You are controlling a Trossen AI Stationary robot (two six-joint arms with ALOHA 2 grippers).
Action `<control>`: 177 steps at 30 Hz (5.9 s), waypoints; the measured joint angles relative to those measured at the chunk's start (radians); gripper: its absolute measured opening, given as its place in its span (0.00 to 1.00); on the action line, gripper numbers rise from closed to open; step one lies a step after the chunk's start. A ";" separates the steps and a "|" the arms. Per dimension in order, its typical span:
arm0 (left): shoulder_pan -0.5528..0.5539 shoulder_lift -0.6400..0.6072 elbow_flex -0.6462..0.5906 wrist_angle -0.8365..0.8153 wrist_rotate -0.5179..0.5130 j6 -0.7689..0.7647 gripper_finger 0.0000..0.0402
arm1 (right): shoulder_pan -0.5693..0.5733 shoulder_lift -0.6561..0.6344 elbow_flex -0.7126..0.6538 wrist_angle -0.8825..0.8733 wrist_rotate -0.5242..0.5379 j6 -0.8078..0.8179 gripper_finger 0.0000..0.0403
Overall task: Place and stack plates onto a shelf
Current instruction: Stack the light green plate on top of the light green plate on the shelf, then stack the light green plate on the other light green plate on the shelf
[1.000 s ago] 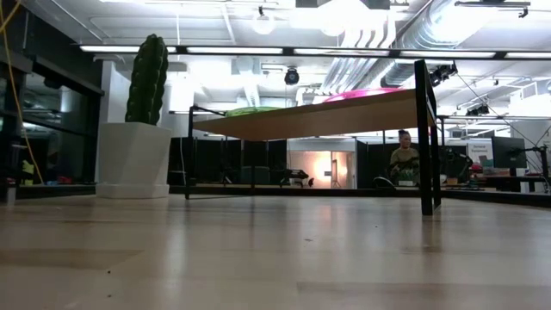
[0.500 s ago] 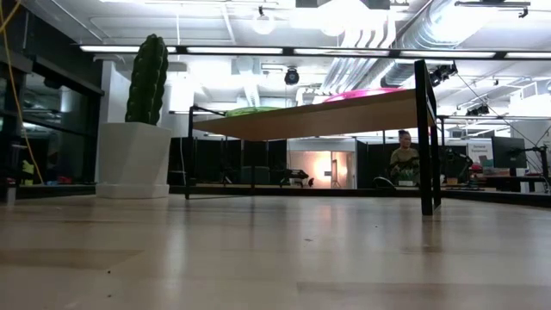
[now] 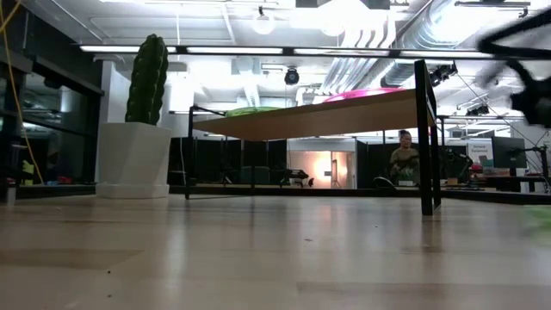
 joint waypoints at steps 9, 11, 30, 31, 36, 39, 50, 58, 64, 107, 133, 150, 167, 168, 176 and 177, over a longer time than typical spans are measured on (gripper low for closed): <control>0.000 0.000 0.000 0.000 -0.003 0.001 0.41 | -0.091 0.012 0.082 0.114 0.171 -0.151 0.00; 0.000 0.000 0.000 -0.001 -0.003 0.002 0.41 | -0.099 0.012 0.113 0.120 0.186 -0.205 0.00; 0.000 0.000 0.000 0.000 -0.003 0.002 0.41 | 0.239 -0.206 0.015 -0.057 0.216 0.237 0.00; 0.000 0.000 0.000 0.000 -0.003 0.003 0.41 | 0.256 -0.231 -0.011 -0.019 0.254 0.261 0.00; 0.000 0.000 0.000 -0.001 -0.003 0.003 0.41 | 0.266 -0.311 -0.089 0.117 0.411 0.252 0.00; 0.000 0.000 0.000 0.000 -0.003 0.003 0.41 | 0.250 -0.327 -0.093 0.084 0.449 0.238 0.00; 0.000 0.000 0.000 -0.001 -0.003 0.002 0.41 | 0.181 -0.330 -0.103 -0.092 0.464 0.256 0.25; 0.000 0.000 0.000 -0.001 -0.006 0.001 0.41 | 0.176 -0.329 -0.293 0.190 0.463 0.263 0.47; 0.000 0.000 0.000 -0.001 -0.006 0.000 0.41 | 0.175 -0.329 -0.396 0.345 0.488 0.255 0.48; 0.000 0.000 0.000 -0.001 -0.030 0.000 0.41 | 0.174 -0.327 -0.453 0.780 0.625 0.125 0.10; 0.000 0.000 0.000 -0.002 -0.029 -0.018 0.41 | 0.077 -0.188 -0.452 0.924 0.592 -0.008 0.30; 0.000 0.000 0.000 -0.010 -0.029 -0.017 0.41 | 0.032 -0.111 -0.445 1.053 0.413 -0.057 0.03; 0.000 0.000 0.000 -0.010 -0.029 -0.017 0.41 | 0.020 -0.099 -0.454 1.452 0.507 -0.174 0.00; 0.000 0.000 0.000 -0.010 -0.029 -0.017 0.41 | 0.020 -0.099 -0.454 1.493 0.523 -0.190 0.00; 0.000 -0.042 -0.002 -0.003 -0.029 -0.017 0.41 | -0.023 -0.103 -0.440 1.979 0.606 -0.460 0.00; 0.000 -0.053 -0.002 -0.002 -0.029 -0.017 0.41 | -0.040 -0.104 -0.425 2.019 0.605 -0.505 0.00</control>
